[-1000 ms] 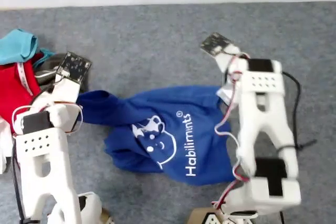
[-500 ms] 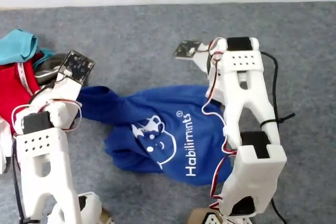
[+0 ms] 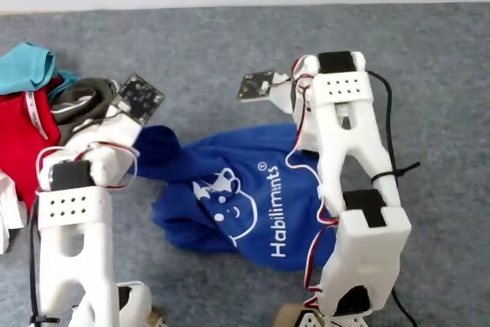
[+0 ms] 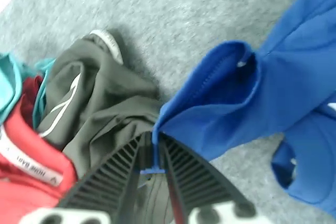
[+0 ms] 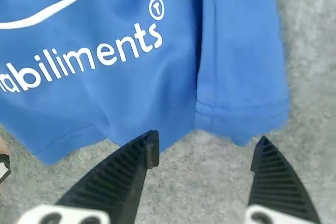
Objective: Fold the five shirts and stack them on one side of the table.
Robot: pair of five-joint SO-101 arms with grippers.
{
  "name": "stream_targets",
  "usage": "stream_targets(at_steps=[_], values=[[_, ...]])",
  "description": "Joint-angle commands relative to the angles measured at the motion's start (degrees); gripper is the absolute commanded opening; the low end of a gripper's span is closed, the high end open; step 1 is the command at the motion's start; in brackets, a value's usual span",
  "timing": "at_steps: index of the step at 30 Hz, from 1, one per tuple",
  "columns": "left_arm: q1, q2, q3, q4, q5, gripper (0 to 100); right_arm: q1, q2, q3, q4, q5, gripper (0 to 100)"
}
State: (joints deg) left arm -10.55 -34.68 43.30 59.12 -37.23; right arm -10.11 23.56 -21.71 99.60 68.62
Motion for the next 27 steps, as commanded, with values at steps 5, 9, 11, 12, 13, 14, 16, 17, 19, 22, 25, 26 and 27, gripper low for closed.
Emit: stream_targets(at_steps=[5, 9, 11, 12, 13, 14, 16, 17, 19, 22, 25, 26, 27], values=[[1.23, -0.70, -0.48, -0.88, -0.53, 1, -0.48, 2.68, -2.73, -5.05, 0.62, 28.5], [1.14, -0.70, -0.31, -0.70, -0.53, 1, -0.40, 2.59, -4.04, -7.43, 0.62, 28.5], [1.14, -0.70, -0.31, -0.70, -0.53, 1, -0.40, 2.68, -5.89, -6.64, 0.62, 28.5], [1.23, -0.70, -0.31, -0.79, -0.53, 1, -0.48, 2.68, -6.42, -6.55, 0.70, 28.5], [1.32, -0.70, -0.31, -0.79, -0.53, 1, -0.48, 2.95, -6.95, -6.37, 0.70, 28.5], [1.41, -0.70, -0.31, -0.79, -0.53, 1, -0.48, 3.12, -7.12, -6.46, 0.79, 28.5], [1.41, -0.70, -0.31, -0.79, -0.53, 1, -0.57, 3.47, -7.03, -6.90, 0.79, 28.5], [1.41, -0.70, -0.31, -0.79, -0.53, 1, -0.57, 4.09, -7.03, -6.99, 0.79, 28.5], [1.41, -0.62, -0.31, -0.70, -0.53, 1, -0.66, 5.67, -7.12, -7.34, 0.79, 28.5], [1.32, -0.44, -0.31, -0.70, -0.53, 1, -0.66, 7.08, -7.21, -7.16, 0.79, 28.5], [1.23, -0.35, -0.31, -0.88, -0.53, 1, -0.66, 7.60, -7.21, -7.34, 0.79, 28.5], [1.23, -0.35, -0.31, -0.88, -0.53, 1, -0.66, 7.87, -7.21, -7.34, 0.79, 28.5], [1.32, -0.35, -0.31, -0.88, -0.53, 1, -0.66, 8.40, -7.21, -7.34, 0.79, 28.5]])
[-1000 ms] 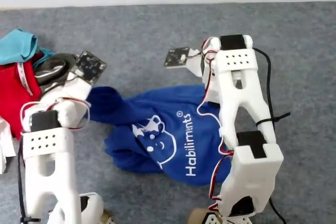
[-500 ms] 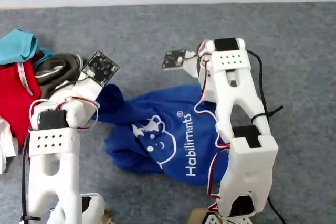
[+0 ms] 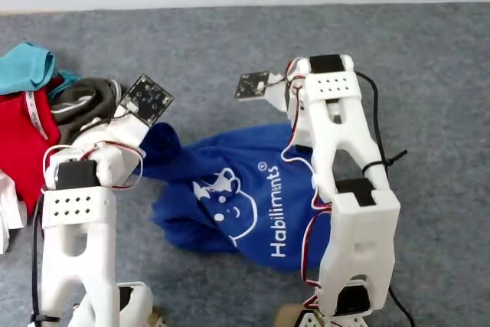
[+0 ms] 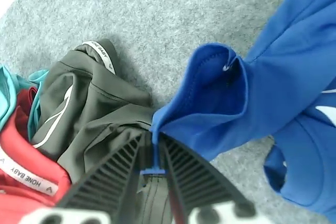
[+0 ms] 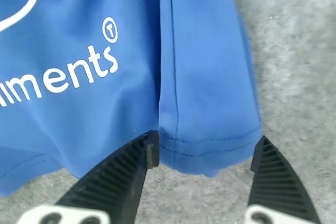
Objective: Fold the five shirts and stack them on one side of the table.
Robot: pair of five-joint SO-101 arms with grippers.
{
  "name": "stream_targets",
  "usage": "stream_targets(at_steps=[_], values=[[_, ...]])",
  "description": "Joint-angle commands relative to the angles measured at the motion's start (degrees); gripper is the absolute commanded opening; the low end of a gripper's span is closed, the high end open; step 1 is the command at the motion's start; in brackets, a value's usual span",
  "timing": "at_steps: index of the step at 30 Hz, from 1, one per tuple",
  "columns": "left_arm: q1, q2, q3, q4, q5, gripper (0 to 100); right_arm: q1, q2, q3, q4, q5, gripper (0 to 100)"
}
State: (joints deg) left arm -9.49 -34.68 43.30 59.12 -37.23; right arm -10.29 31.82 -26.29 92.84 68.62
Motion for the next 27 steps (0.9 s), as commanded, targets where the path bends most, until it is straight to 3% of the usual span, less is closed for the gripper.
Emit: stream_targets(at_steps=[1, 9, 17, 27], values=[[0.35, -0.35, -0.31, -0.88, -0.53, 1, -0.48, 0.75, -2.64, -0.57, 0.79, 28.5], [0.35, -0.35, -0.22, -0.97, -0.53, 1, -0.66, 4.97, -2.64, -2.59, 0.79, 27.7], [0.18, -0.35, -0.22, -0.88, -0.53, 1, -0.40, 4.88, -4.31, -5.76, 0.79, 8.9], [0.35, -0.26, 1.01, -0.97, -0.53, 1, -0.40, 4.97, -10.46, -5.67, 0.79, 8.4]])
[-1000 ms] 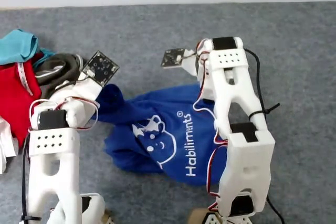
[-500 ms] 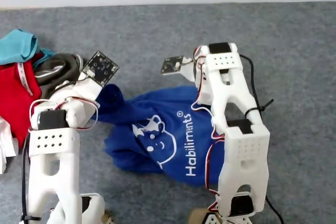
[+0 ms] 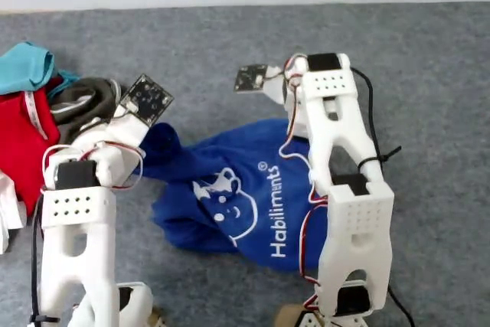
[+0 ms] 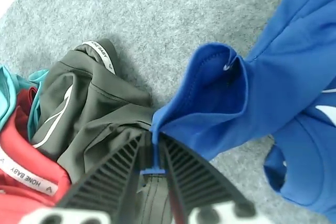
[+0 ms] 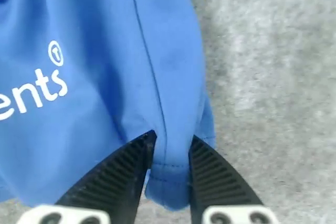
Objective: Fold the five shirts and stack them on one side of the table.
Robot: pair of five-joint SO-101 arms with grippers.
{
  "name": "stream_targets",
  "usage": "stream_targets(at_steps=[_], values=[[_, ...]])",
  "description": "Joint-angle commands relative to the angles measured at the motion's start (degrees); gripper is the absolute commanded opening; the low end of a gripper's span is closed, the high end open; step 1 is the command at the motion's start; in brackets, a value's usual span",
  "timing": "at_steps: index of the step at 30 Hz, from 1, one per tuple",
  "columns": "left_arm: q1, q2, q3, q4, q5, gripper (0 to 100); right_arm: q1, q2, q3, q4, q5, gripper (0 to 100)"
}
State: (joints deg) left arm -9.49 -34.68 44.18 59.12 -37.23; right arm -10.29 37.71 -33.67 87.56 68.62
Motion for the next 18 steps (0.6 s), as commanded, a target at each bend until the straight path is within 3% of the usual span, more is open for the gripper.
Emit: stream_targets(at_steps=[1, 4, 10, 18], values=[[0.35, -0.26, 0.57, -0.97, -0.53, 1, -0.40, -0.92, -3.43, -0.40, 0.79, 8.4], [0.35, -0.35, 1.27, -0.97, -0.53, 1, -0.40, -0.92, -3.87, -0.40, 0.79, 9.0], [0.26, -0.35, 1.19, -0.88, -0.53, 1, -0.75, -0.57, -3.87, -0.48, 0.79, 21.0], [0.35, -0.35, 1.19, -0.88, -0.53, 1, -0.75, -0.48, -3.87, -1.01, 0.79, 20.9]])
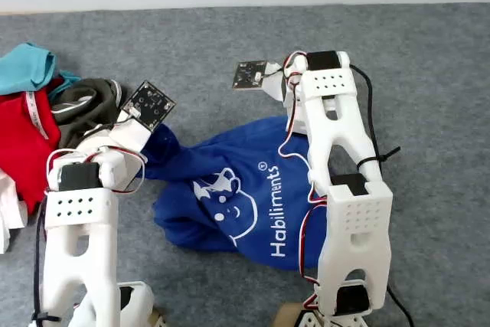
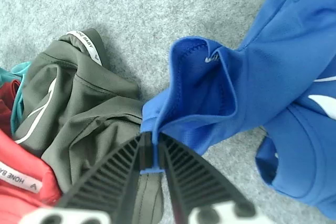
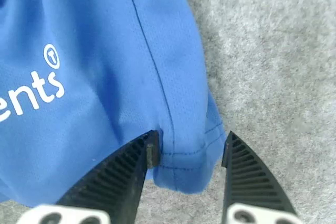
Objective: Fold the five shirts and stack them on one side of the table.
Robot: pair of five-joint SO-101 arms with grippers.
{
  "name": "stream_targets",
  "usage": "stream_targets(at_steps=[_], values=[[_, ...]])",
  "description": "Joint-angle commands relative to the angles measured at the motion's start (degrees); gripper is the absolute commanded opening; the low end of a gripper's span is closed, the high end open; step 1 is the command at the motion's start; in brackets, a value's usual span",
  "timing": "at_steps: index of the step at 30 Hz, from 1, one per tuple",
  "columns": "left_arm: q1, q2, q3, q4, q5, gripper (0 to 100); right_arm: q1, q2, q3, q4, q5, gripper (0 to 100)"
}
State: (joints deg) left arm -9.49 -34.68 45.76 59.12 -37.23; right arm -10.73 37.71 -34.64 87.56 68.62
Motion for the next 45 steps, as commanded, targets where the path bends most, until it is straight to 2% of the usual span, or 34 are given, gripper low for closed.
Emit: stream_targets(at_steps=[1, 5, 11, 21, 25, 31, 42, 45], values=[[0.35, -0.35, -0.40, -0.88, -0.53, 1, -0.40, -0.48, -2.90, -1.01, 0.79, 20.9], [0.44, -0.35, -0.40, -0.88, -0.53, 1, -0.84, -0.66, -2.99, -1.01, 0.79, 20.6], [0.44, -0.35, -0.40, -0.88, -0.53, 1, -1.54, -0.75, -6.24, -1.01, 0.79, 10.2], [0.44, -0.35, -0.31, -0.70, -0.44, 1, -2.33, -0.92, -9.32, -0.40, 0.88, 6.4], [0.44, -0.35, -0.31, -0.70, -0.44, 1, -1.98, -0.84, -9.32, 0.13, 0.88, 8.0], [0.35, -0.35, -0.31, -0.70, -0.44, 1, -1.98, -0.84, -9.32, 4.00, 0.88, 18.5], [0.35, -0.35, -0.31, -0.70, -0.44, 1, -1.71, 2.24, -9.32, 5.14, 0.88, 17.8], [0.26, -0.35, -0.31, -0.70, -0.44, 1, -1.45, 3.82, -9.32, 5.14, 0.97, 12.5]])
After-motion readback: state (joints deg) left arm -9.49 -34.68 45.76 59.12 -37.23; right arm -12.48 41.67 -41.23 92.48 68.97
